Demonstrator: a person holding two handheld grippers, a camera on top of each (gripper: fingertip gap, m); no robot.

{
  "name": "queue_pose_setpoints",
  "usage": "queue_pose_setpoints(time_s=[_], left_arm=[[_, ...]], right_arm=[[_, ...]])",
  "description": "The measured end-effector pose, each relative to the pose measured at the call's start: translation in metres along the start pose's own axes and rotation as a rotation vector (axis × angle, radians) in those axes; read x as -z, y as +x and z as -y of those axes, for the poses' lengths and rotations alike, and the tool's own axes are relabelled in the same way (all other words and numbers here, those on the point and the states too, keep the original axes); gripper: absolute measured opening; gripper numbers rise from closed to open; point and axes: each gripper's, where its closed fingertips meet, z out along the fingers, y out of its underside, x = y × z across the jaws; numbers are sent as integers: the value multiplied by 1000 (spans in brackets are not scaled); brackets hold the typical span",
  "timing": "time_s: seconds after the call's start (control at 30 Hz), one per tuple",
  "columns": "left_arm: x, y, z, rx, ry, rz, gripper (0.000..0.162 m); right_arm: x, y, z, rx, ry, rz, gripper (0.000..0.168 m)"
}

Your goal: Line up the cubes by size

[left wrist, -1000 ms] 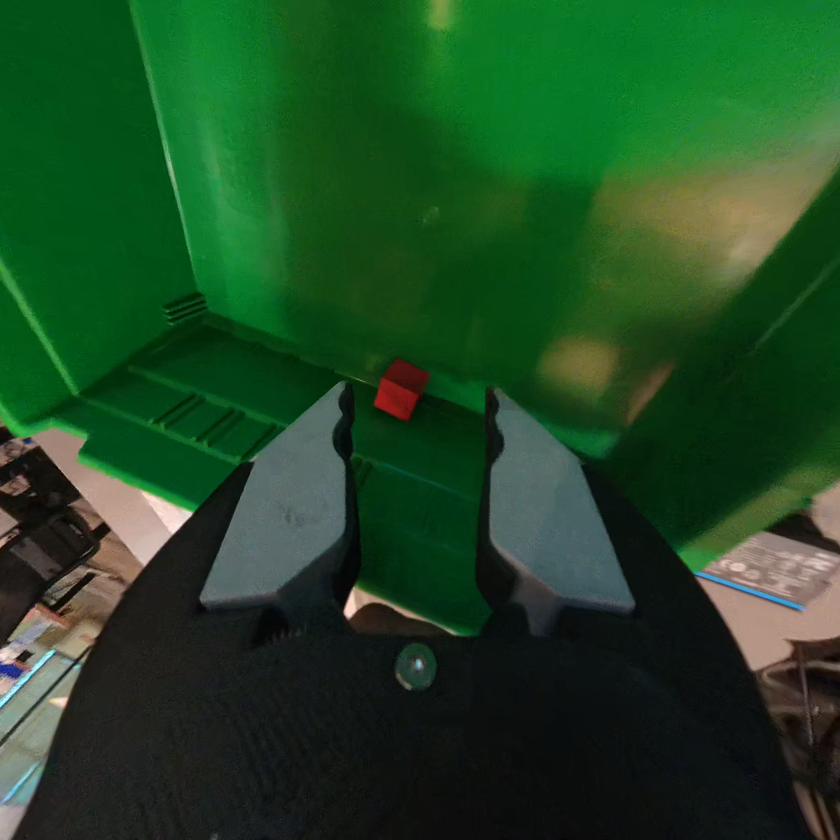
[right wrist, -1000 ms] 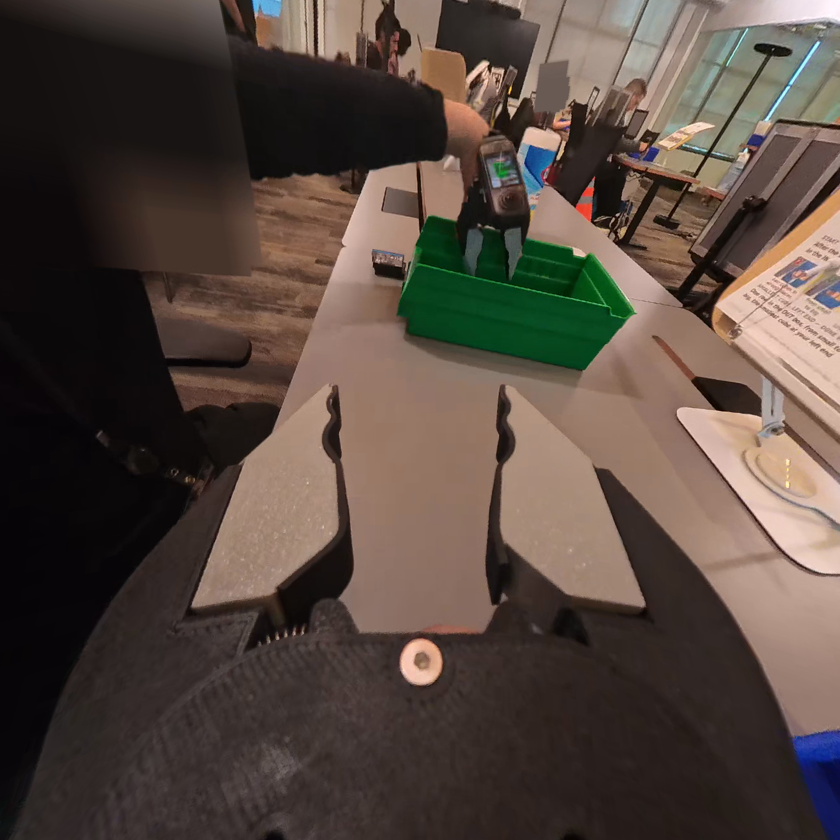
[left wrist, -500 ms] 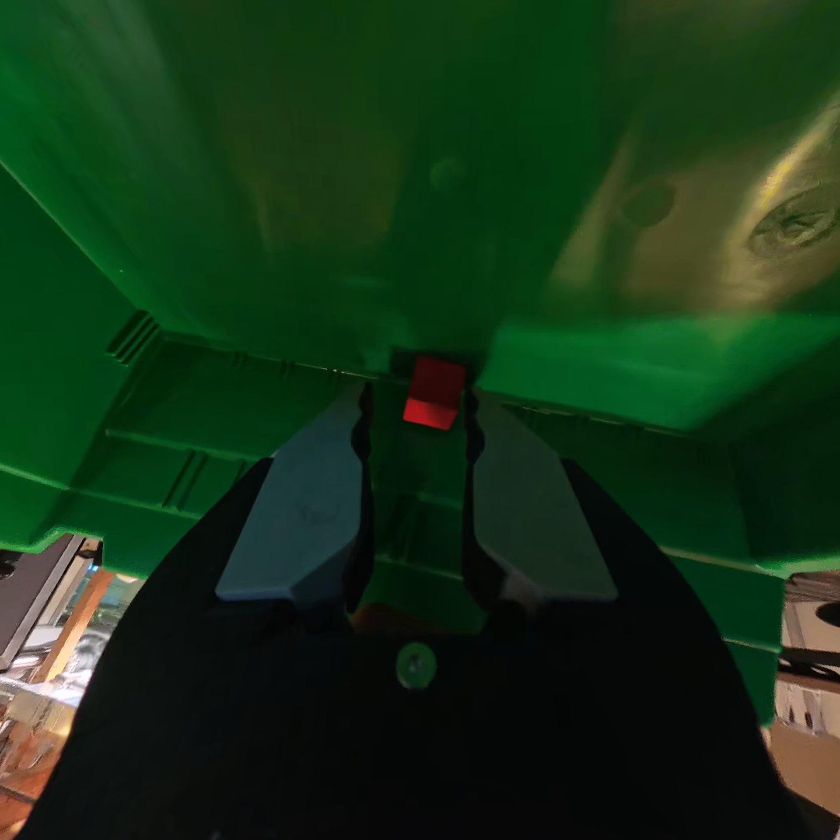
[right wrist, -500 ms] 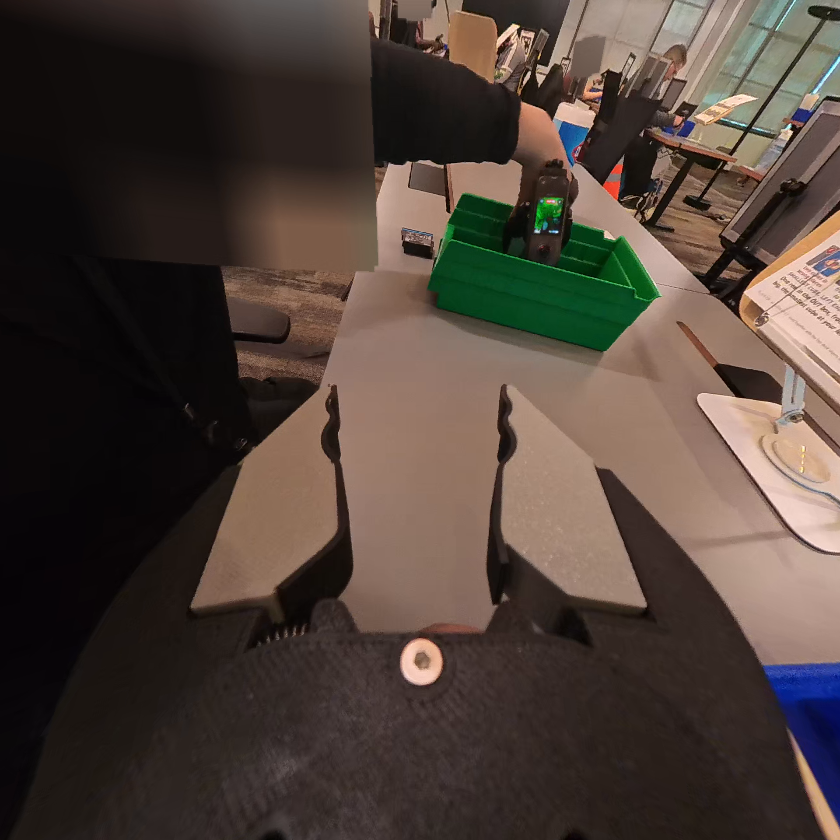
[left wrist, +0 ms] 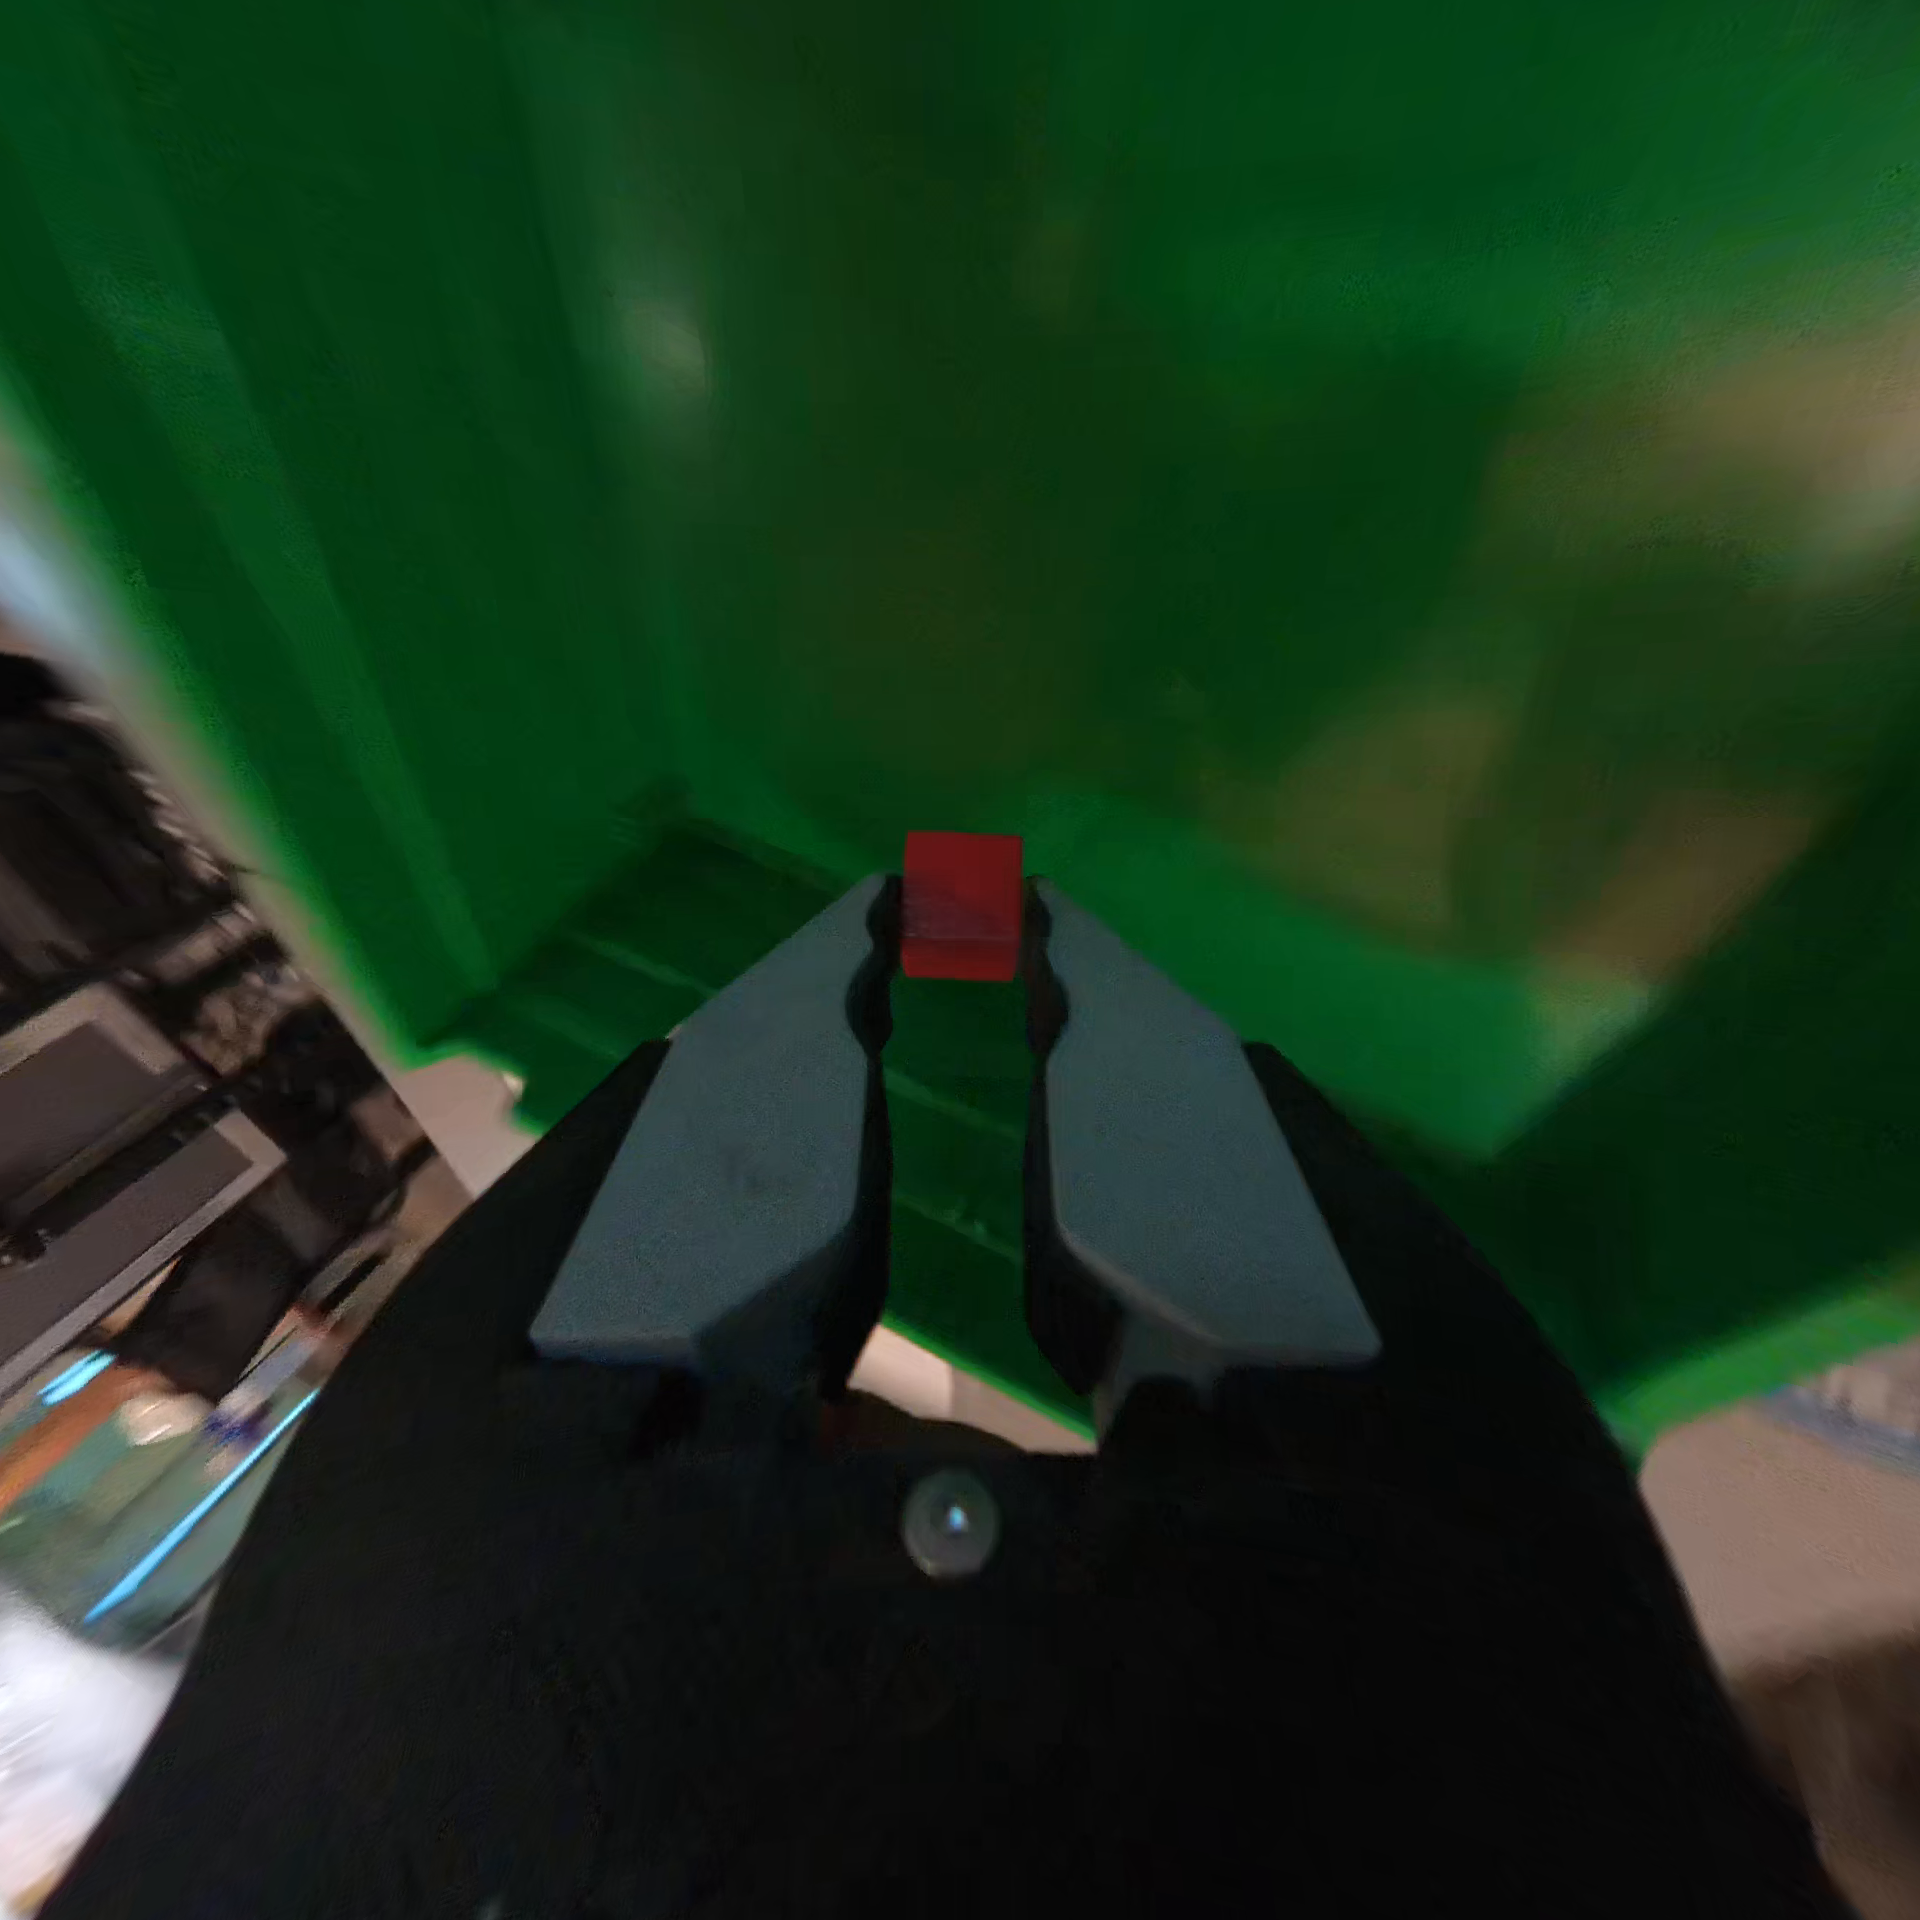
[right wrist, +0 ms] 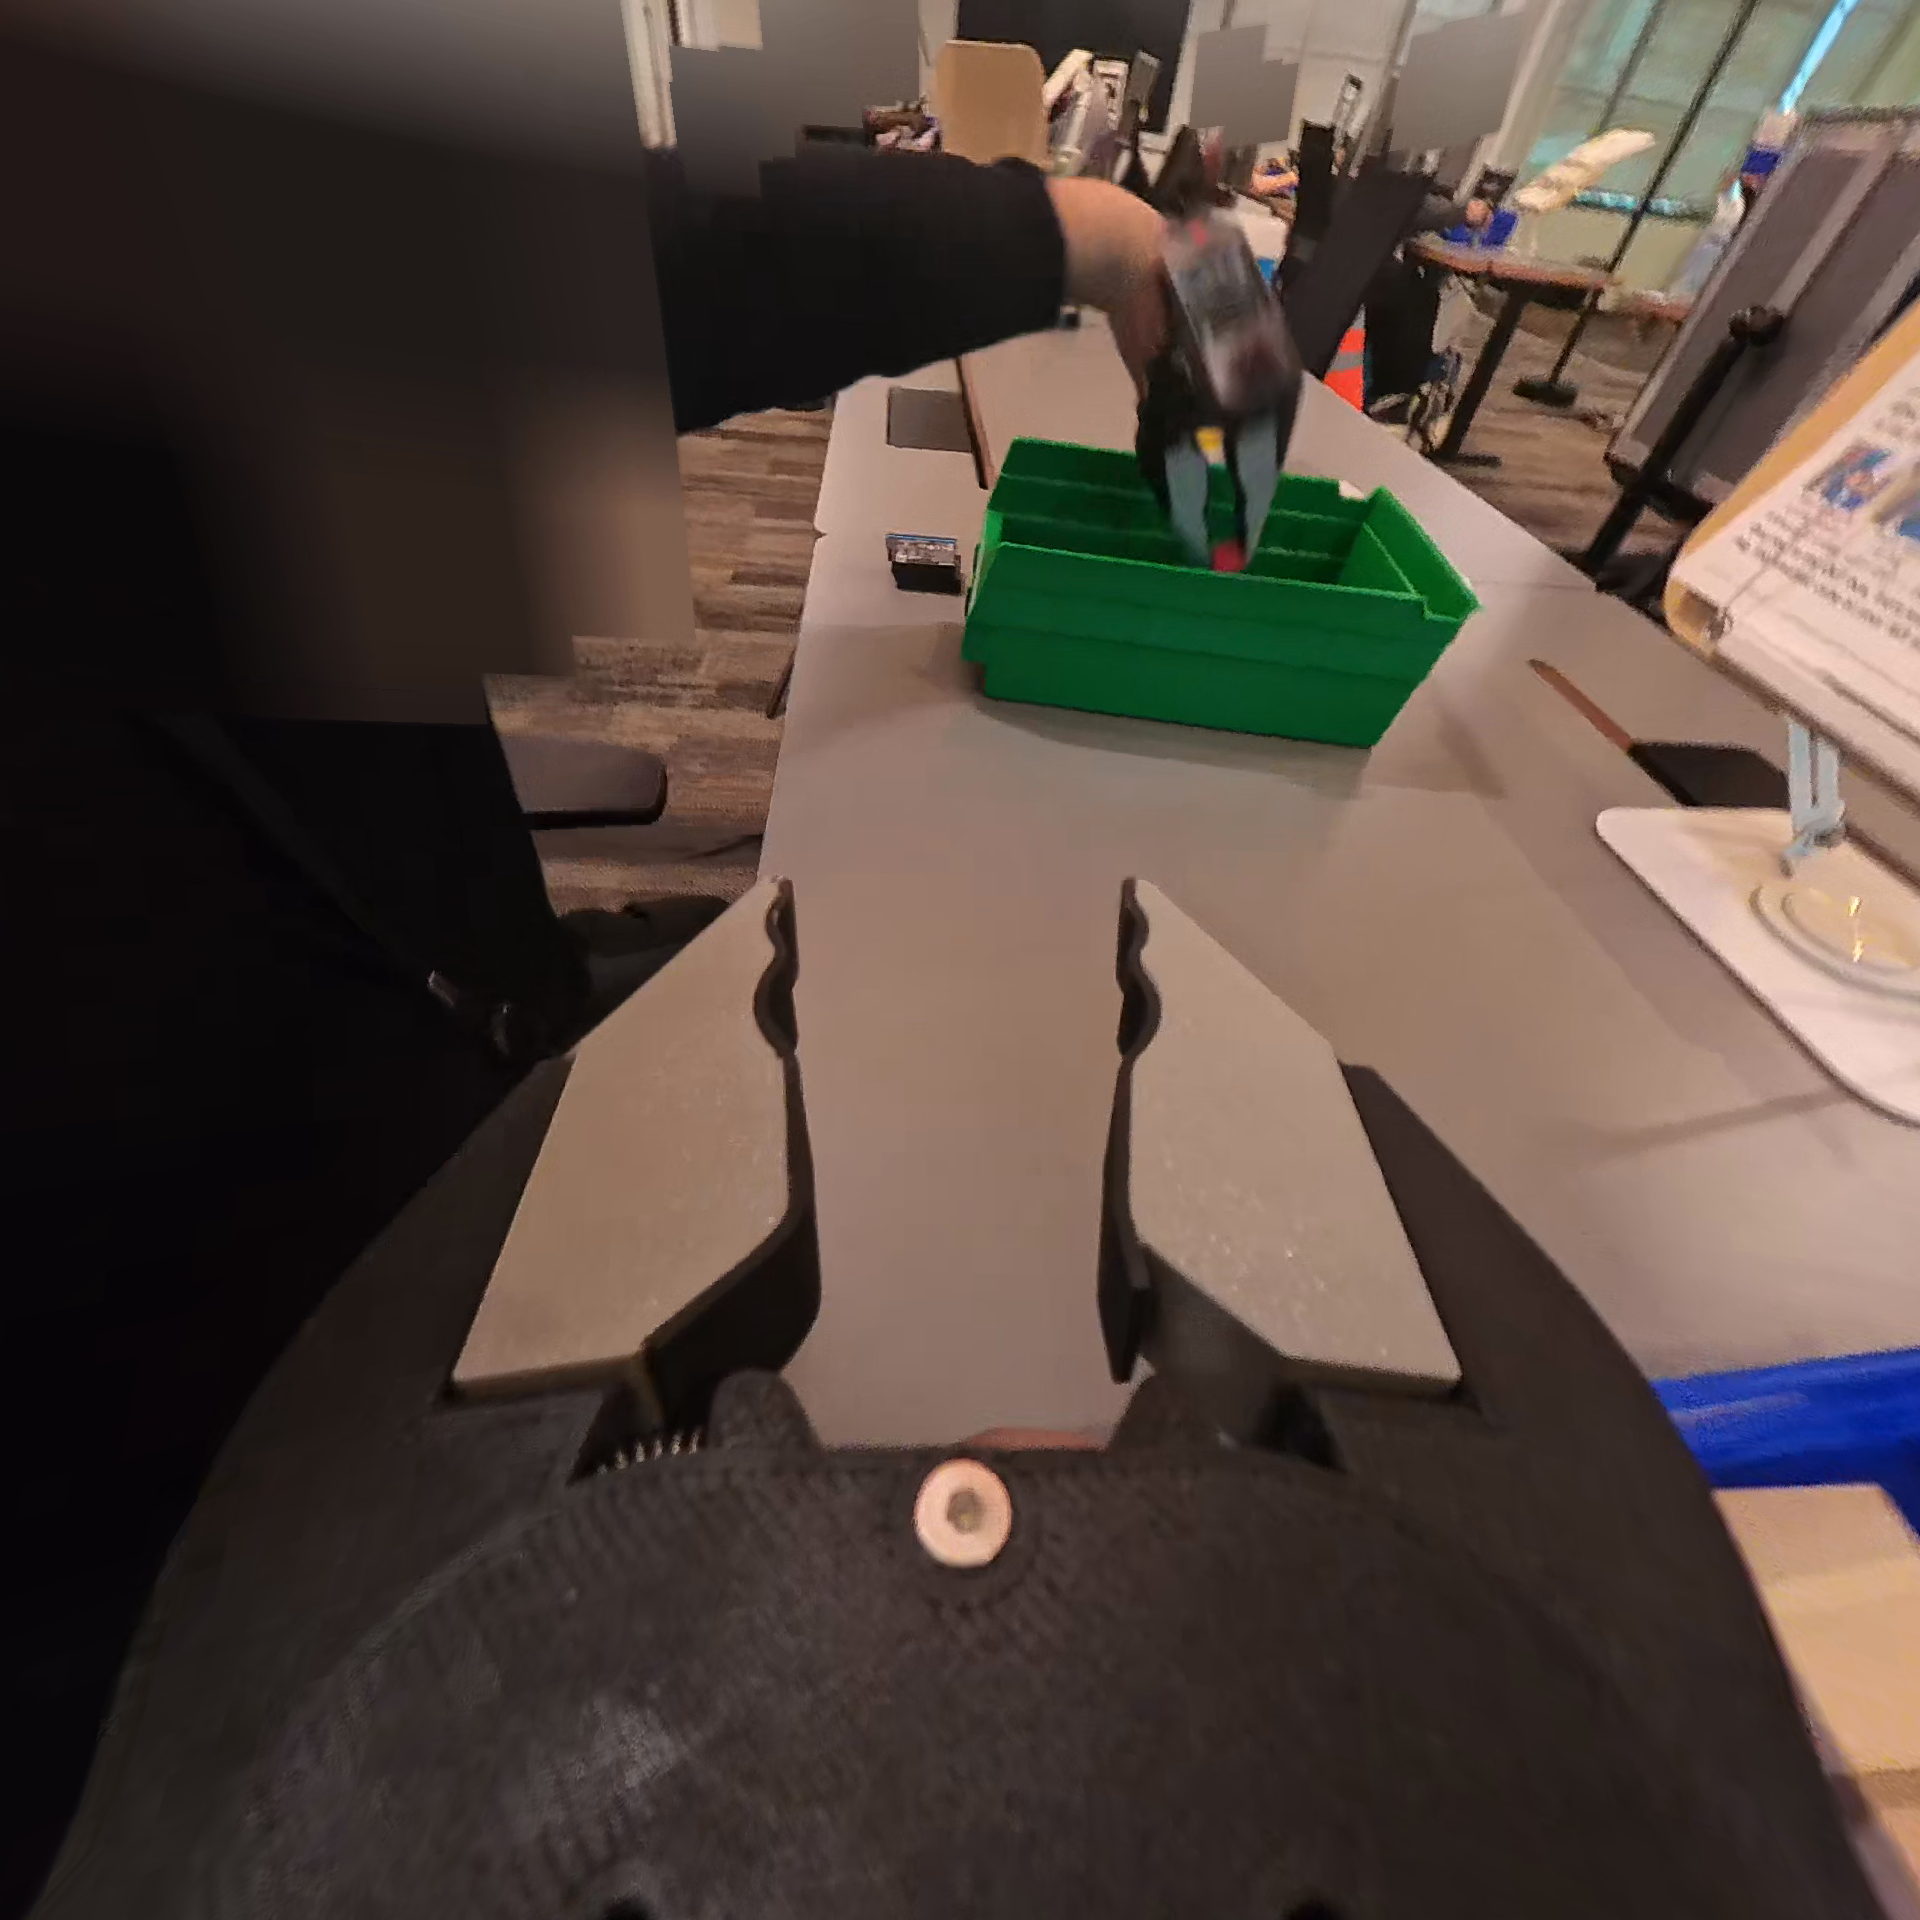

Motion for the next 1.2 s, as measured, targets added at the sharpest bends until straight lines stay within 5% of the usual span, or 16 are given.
queue_pose_setpoints(time_s=[0.17, 0.23, 0.4, 0.6, 0.83, 0.97, 1.1, 1.2], left_arm=[[164, -36, 93, 292, 939, 497, 20], [210, -13, 125, 280, 1115, 618, 20], [238, 51, 220, 81, 1123, 752, 20], [230, 88, 283, -53, 1040, 742, 19], [228, 106, 300, -104, 1033, 708, 20], [221, 107, 302, -93, 1020, 696, 20], [211, 113, 301, 14, 1026, 622, 21], [209, 103, 273, 244, 984, 617, 6]], right_arm=[[-22, 33, -3, -228, 7, -117, 57], [-38, 46, 7, -339, 47, -116, 54], [-89, 49, 45, -470, 146, -21, 32], [-125, 58, 48, -440, 65, -117, 46], [-143, 56, 42, -490, 84, -43, 46], [-149, 40, 38, -523, 104, 95, 19], [-143, 37, 29, -483, 61, 98, 19], [-106, 46, 26, -364, -8, 12, 19]])
